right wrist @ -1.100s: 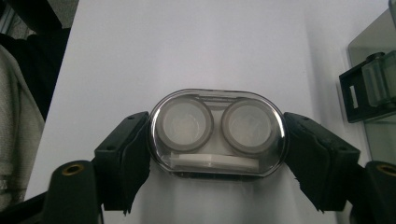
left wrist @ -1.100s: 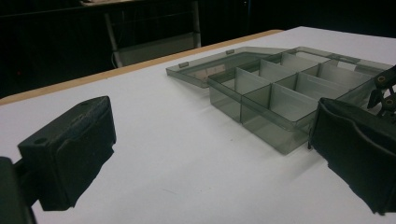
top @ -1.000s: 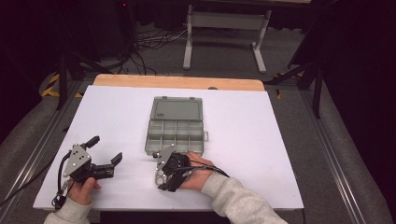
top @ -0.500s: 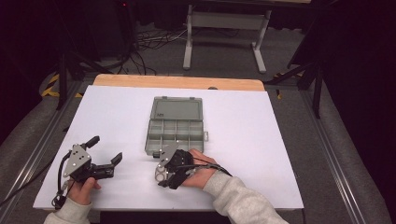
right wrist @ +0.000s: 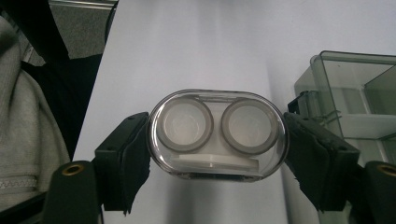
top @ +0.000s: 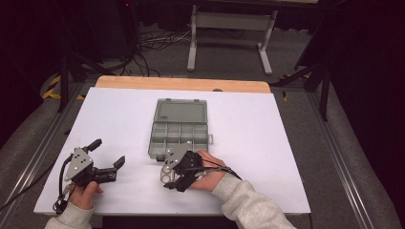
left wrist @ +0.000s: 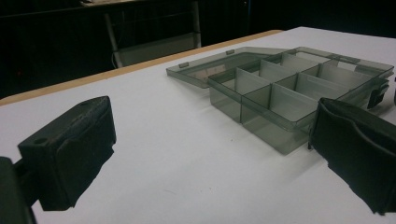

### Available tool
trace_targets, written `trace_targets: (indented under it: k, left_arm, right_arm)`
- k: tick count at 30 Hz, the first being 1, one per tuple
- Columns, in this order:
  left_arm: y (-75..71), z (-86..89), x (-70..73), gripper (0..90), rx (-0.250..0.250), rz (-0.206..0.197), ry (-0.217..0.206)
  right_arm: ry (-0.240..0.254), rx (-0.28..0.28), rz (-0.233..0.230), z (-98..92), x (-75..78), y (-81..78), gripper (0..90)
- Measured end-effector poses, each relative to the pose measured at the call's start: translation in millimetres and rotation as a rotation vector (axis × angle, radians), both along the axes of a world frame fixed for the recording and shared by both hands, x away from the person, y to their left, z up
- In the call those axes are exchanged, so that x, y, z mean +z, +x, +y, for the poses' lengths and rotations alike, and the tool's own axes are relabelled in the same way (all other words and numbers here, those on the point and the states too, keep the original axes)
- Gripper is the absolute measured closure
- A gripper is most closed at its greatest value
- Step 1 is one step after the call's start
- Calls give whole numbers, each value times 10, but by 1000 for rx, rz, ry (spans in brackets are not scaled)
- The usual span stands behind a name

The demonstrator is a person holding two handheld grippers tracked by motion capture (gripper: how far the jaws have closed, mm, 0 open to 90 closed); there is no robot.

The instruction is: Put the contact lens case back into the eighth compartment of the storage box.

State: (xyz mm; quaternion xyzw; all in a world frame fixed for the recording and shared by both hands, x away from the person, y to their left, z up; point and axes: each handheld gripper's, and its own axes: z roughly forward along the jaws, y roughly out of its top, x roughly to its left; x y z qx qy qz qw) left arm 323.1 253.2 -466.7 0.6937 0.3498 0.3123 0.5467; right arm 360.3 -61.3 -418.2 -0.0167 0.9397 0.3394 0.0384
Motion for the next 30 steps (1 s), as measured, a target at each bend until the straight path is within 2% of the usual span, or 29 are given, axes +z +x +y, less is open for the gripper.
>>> trace_targets:
  k: [11, 30]
  left_arm:
    - [0, 3, 0, 12, 1, 1, 0]
    - [1, 4, 0, 12, 3, 2, 0]
  right_arm:
    - [48, -11, -9, -120, 127, 8, 264]
    - [77, -40, -47, -295, 297, 58, 264]
